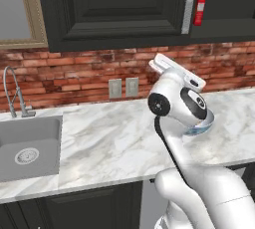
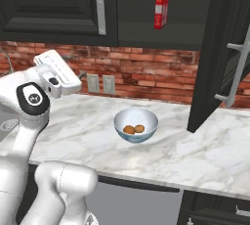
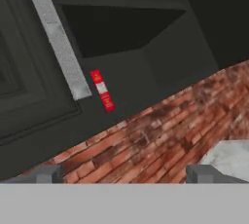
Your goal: Open the cabinet. Pick the tangerine and tangerine from the cabinet and place them into the bowl. Then close the cabinet.
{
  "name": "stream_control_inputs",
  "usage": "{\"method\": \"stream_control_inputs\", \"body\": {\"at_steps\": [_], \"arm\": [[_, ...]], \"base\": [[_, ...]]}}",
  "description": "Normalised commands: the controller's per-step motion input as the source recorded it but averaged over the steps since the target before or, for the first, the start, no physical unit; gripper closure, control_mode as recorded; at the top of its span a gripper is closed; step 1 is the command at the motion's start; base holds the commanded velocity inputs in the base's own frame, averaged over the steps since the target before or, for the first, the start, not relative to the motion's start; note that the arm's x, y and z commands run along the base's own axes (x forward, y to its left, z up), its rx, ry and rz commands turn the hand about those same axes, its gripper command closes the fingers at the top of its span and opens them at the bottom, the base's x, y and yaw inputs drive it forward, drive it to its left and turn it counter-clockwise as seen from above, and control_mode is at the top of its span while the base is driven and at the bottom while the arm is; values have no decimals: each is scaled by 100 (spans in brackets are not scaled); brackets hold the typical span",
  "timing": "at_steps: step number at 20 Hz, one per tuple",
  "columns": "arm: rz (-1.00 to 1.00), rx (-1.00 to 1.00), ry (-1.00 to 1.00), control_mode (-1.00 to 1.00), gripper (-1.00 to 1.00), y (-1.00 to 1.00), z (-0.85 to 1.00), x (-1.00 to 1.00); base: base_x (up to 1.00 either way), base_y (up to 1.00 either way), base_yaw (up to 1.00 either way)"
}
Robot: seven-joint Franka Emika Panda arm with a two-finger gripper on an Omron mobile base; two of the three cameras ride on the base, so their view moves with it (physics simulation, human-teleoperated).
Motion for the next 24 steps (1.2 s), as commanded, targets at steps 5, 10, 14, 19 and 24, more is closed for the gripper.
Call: {"method": "stream_control_inputs", "body": {"at_steps": [5,10,14,19,24], "arm": [[21,4,13,-100,-100,-37,13,-100],[19,1,4,-100,-100,-47,-1,-100],[8,0,4,-100,-100,-10,0,-70],[7,-2,0,-100,-100,0,-1,-46],[4,-1,-4,-100,-100,-11,-5,-85]], "base": [[0,0,0],[0,0,0],[0,0,0],[0,0,0],[0,0,0]]}}
